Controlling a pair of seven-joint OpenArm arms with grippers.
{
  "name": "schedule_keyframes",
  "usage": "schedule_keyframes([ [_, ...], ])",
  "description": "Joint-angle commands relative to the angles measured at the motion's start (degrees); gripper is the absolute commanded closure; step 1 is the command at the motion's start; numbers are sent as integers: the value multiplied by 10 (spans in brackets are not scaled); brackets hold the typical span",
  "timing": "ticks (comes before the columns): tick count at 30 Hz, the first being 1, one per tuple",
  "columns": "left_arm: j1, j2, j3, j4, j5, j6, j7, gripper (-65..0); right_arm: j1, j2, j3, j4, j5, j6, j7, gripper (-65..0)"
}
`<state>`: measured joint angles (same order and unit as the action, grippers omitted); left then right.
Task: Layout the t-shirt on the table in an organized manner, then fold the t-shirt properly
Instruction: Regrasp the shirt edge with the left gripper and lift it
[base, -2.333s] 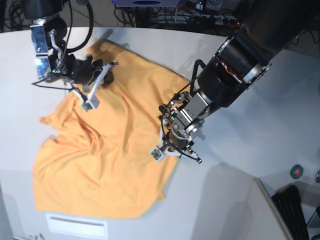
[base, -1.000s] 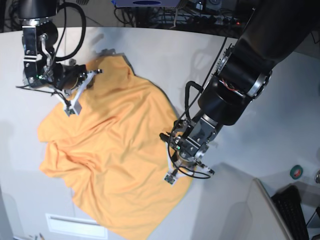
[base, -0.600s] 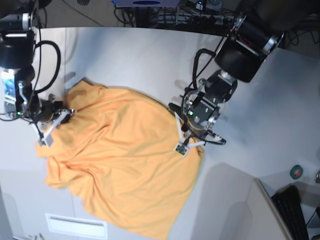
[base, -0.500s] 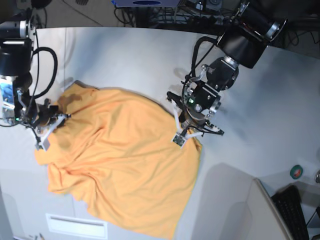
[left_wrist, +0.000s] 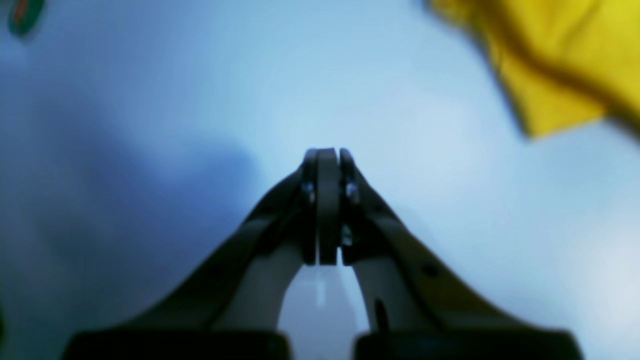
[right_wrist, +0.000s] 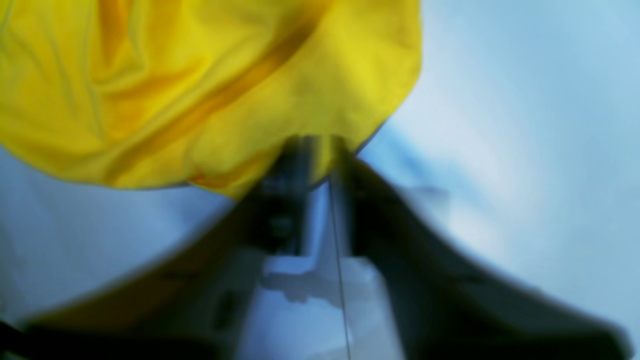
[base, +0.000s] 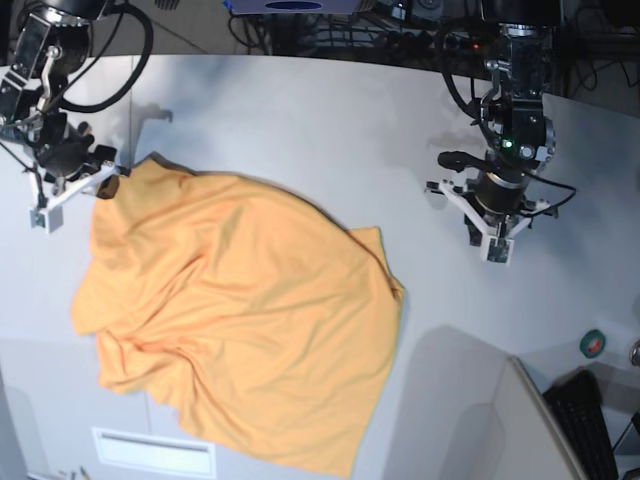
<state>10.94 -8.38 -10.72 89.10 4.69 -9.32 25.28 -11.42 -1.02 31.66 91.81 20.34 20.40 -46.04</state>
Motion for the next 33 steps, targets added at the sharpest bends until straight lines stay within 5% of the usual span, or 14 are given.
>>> schedule_keyframes([
  [1, 8, -6, -19, 4, 1, -13, -18, 0, 0, -4, 11, 14, 5, 1, 13, -284],
  [2, 15, -5, -34, 1, 0, -29, -28, 0, -4, -15, 21, 14, 5, 2, 13, -353],
  [4, 20, -5, -58, -10, -31, -56, -30, -41, -7, -32, 37, 7, 5, 3, 13, -393],
  [9, 28, -12, -103, -42, -198, -61, -28, -367, -1, -43, 39, -40, 5, 40, 13, -395],
  [12, 29, -27, -74, -55, -252, -61, -28, -471, 14, -41, 43, -81, 5, 45, 22, -389],
  [21, -8, -16, 46, -127, -264, -60, -28, -481, 43, -39, 37, -148, 5, 48, 49, -375],
  [23, -17, -3, 46, -142, -262, -60, -28, -481, 49, -27, 37, -160, 5, 48, 47, -269],
  [26, -18, 0, 46, -149, -262, -60, -30, -481, 47, -26, 40, -137, 5, 48, 17, 0],
  [33, -19, -3, 49, -172, -261, -60, -32, -481, 36, -41, 37, 10, 5, 48, -56, 0],
])
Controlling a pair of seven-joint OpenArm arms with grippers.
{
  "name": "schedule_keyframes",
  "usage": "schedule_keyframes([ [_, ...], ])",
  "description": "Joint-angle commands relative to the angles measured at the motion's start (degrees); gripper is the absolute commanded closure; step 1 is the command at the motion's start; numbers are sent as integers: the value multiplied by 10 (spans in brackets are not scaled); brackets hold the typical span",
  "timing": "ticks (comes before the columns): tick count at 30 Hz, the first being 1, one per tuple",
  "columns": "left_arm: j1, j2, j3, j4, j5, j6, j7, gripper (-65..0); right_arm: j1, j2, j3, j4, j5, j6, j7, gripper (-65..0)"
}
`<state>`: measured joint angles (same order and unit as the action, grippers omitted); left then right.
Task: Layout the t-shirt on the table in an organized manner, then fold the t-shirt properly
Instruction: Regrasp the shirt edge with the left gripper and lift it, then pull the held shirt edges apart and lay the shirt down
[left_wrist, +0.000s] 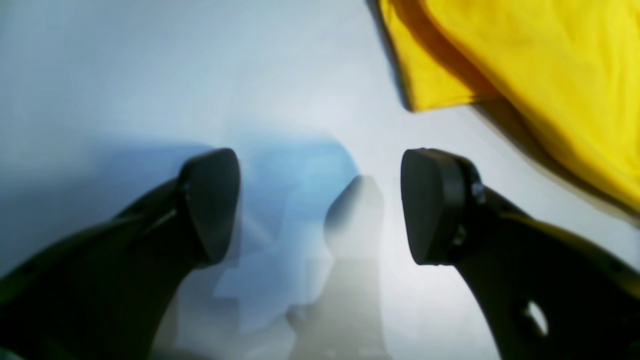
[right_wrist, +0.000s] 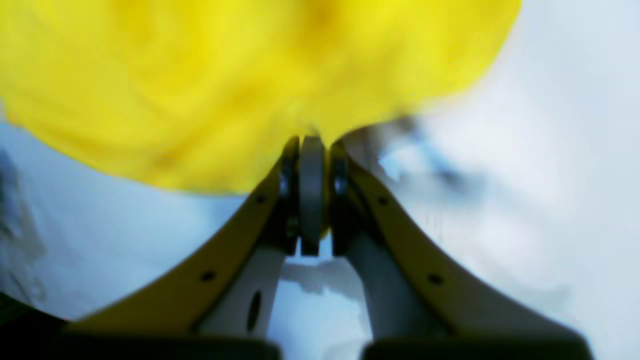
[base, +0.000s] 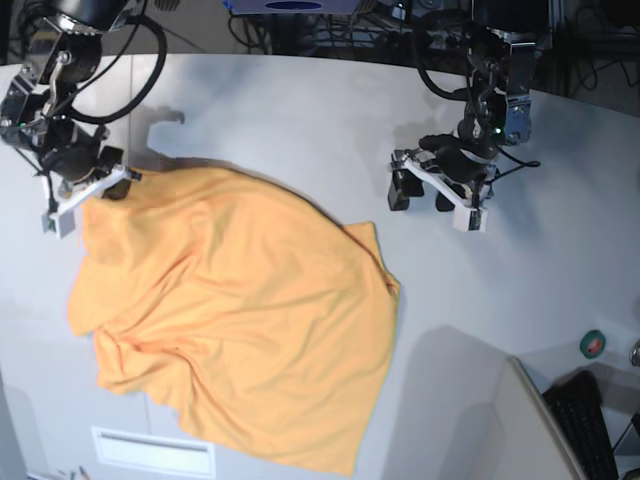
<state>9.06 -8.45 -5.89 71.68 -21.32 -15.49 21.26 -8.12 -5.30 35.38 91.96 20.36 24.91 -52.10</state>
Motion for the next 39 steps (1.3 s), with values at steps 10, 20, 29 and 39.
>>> schedule_keyframes([
  [10, 4, -14, 4, 10, 24, 1, 9, -479, 87, 3, -1, 176, 4, 3, -90, 0],
  [20, 32, -36, -1, 70, 189, 1, 8, -479, 250, 47, -1, 174, 2, -1, -122, 0],
  [29, 5, -30, 77, 123, 195, 1, 8, -314, 296, 78, -51, 146, 1, -2, -117, 0],
  [39, -132, 75, 166, -3, 195, 2, 8, 0, 299, 78, -65, 149, 1, -2, -117, 0],
])
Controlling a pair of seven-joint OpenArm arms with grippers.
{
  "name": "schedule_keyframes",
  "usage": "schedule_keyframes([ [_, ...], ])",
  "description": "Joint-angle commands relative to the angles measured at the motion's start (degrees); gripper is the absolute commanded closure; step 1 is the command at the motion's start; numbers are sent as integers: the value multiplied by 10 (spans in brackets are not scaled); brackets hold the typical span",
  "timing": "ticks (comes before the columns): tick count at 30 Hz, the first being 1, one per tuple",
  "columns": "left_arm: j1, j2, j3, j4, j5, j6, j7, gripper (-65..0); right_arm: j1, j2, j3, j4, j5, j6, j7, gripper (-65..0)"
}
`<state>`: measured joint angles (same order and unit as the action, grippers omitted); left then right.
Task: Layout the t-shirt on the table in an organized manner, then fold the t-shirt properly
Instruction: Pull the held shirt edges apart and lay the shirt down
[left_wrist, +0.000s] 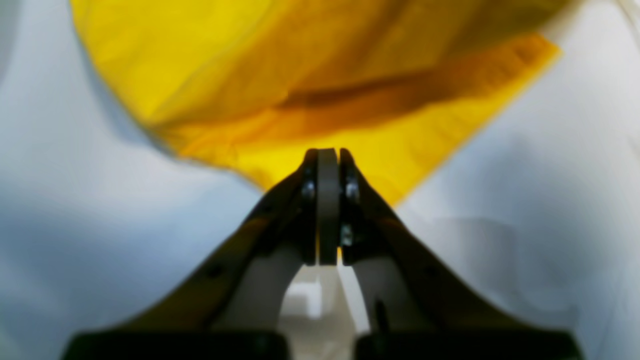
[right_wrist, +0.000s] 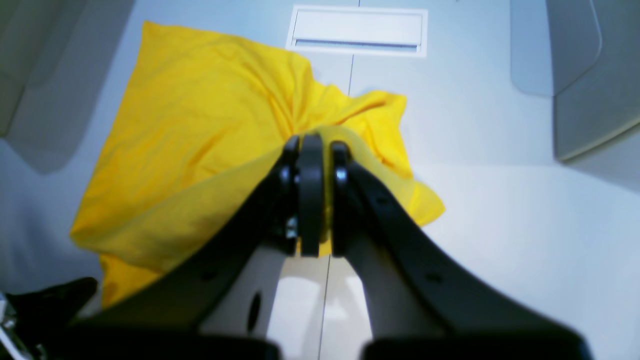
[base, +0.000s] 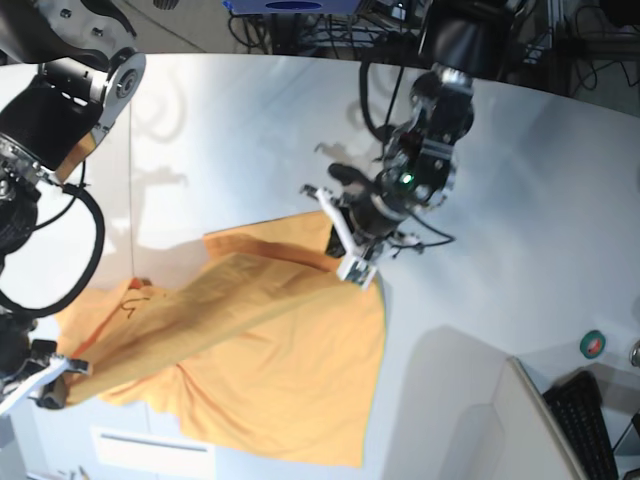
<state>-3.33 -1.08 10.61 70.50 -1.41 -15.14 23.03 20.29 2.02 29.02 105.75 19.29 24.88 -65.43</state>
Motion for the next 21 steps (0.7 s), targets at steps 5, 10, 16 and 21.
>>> schedule_keyframes([
  [5, -97, 48, 4, -151, -3, 53, -29, 0, 9, 4, 0, 13, 12, -1, 16, 0],
  [10, -126, 9, 126, -245, -3, 80, -70, 0, -7, 17, 1, 13, 12, -1, 16, 0],
  [16, -59, -107, 157, -181, -6, 80, -70, 0, -24, 42, 26, 9, 12, -1, 16, 0],
  [21, -30, -207, 156, -124, -11, 80, -70, 0, -66, 38, 33, 13, 12, -1, 16, 0],
])
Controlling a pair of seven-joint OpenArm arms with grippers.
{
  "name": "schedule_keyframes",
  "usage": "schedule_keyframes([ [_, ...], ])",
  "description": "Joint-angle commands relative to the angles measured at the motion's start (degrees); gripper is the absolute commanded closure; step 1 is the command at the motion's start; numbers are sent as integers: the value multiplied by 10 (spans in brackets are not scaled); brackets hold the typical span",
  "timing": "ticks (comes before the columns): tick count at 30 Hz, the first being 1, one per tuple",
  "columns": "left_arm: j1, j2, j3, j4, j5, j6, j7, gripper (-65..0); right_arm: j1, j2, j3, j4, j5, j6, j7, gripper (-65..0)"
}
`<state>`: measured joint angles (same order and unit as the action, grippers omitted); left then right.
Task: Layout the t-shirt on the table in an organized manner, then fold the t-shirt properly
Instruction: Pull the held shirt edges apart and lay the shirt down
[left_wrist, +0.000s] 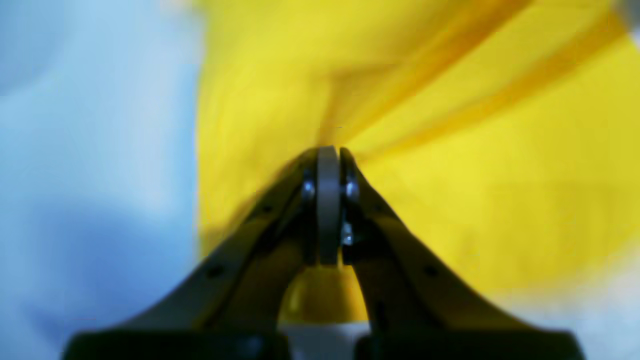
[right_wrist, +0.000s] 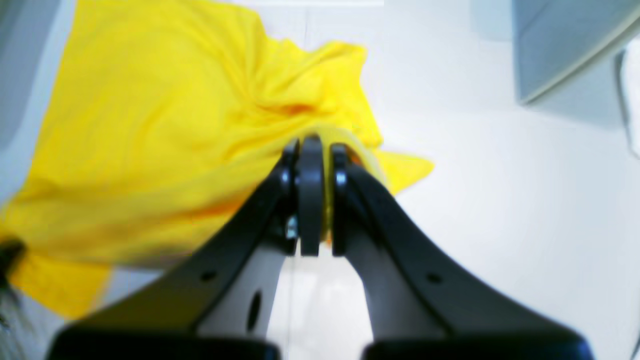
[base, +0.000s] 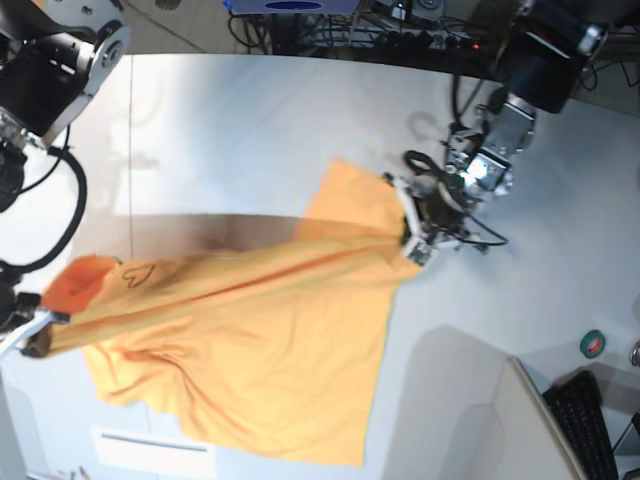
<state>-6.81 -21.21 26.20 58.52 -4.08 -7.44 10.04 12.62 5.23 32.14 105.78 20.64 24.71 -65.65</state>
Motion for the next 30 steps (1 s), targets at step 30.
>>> schedule_keyframes([
  [30, 112, 32, -83, 135, 23, 0, 136, 0, -285, -44, -26, -111, -2, 0, 201, 0],
])
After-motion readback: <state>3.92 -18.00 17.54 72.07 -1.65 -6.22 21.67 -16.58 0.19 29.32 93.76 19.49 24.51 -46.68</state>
